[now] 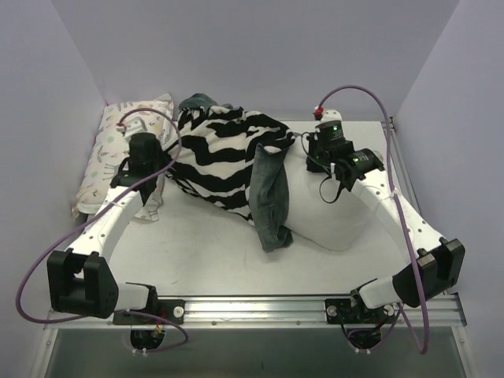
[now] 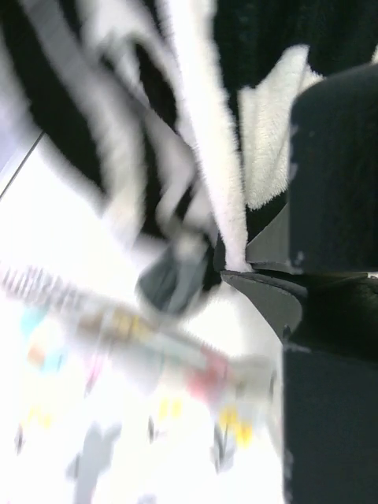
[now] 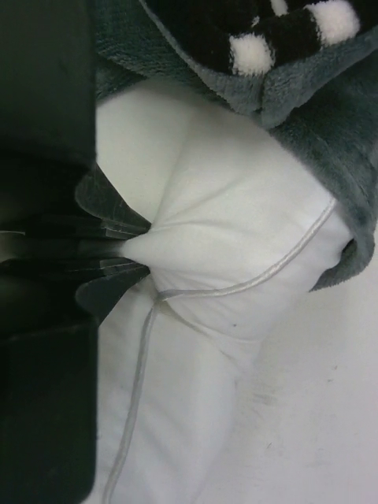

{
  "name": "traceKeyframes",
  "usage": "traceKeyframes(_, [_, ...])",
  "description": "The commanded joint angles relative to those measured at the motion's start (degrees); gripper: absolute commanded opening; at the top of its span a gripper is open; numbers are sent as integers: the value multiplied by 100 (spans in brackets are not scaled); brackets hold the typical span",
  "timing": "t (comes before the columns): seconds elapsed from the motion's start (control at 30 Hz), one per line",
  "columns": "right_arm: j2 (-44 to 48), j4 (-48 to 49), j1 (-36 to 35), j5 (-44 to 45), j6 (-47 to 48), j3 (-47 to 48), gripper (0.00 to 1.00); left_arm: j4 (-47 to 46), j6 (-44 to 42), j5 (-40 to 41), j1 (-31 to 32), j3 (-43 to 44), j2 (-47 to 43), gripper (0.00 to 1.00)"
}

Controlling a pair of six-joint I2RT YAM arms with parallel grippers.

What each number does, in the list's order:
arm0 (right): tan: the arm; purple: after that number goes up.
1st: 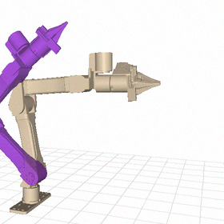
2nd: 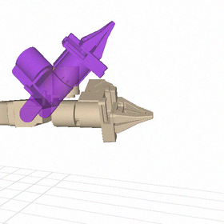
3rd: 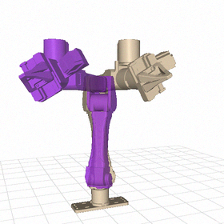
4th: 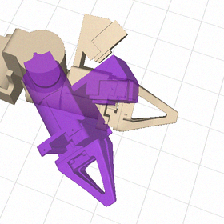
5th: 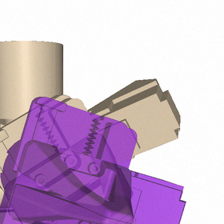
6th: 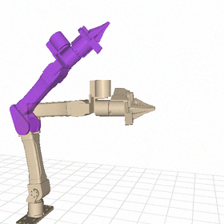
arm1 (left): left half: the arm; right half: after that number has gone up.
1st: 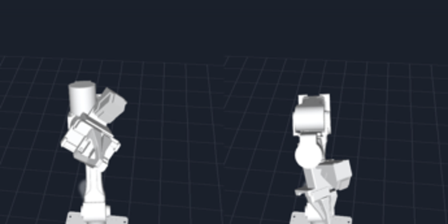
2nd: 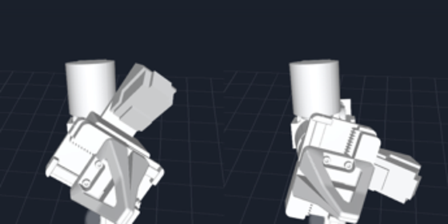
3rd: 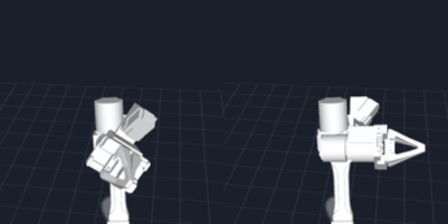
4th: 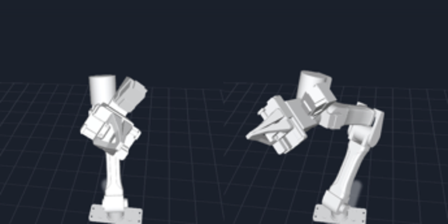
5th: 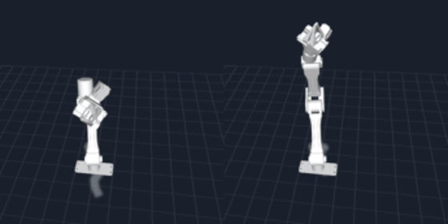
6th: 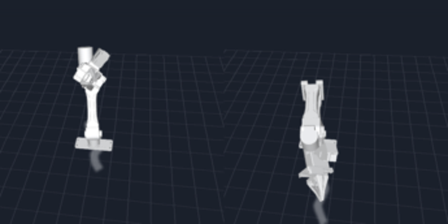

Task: Remove the pillowcase from the pillow

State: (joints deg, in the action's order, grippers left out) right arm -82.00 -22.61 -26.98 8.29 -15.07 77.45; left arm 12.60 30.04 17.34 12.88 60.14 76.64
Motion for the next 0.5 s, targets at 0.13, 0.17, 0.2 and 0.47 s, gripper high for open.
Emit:
traceKeyframes(0.13, [825,-1553,1458,234,-303,630,0,1050,266,973,-1200,674,-448,0])
traceKeyframes(0.17, [852,-1588,1563,208,-286,692,0,1121,265,964,-1209,866,-414,0])
traceKeyframes(0.2, [878,-1623,1660,173,-295,719,0,1191,248,946,-1218,937,-413,0])
traceKeyframes(0.47, [571,-1545,1215,285,-225,587,0,1175,-410,-460,-229,1545,113,0])
